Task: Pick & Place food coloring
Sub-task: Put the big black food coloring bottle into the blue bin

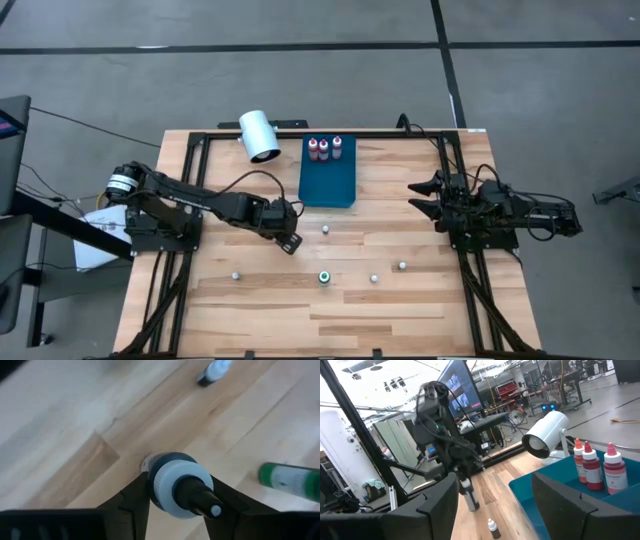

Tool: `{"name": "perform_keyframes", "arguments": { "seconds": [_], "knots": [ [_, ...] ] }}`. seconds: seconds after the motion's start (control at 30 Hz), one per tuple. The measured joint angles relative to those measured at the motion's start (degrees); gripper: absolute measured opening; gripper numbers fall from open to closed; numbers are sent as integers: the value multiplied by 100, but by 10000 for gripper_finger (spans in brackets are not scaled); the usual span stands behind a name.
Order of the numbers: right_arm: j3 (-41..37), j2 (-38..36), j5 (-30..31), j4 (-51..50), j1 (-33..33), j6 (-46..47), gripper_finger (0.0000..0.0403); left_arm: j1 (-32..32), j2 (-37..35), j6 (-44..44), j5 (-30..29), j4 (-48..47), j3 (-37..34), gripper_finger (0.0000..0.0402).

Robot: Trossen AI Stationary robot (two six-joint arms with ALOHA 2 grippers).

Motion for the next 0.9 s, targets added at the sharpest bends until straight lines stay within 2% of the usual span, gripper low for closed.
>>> {"name": "perform_keyframes", "arguments": {
  "seconds": [0.27,0.5,0.7,0.9],
  "knots": [
    [0,0,-1,-60,0,0,240,153,-19,932,-48,-1257,1681,132],
    [0,0,0,-81,0,-3,240,274,-23,1636,-250,-1516,2897,134],
    [0,-1,-1,-87,0,-5,240,381,-24,2048,-514,-1514,3433,133],
    [0,0,0,-87,0,-11,240,587,-24,2249,-525,-1515,3517,133]
  ]
}}
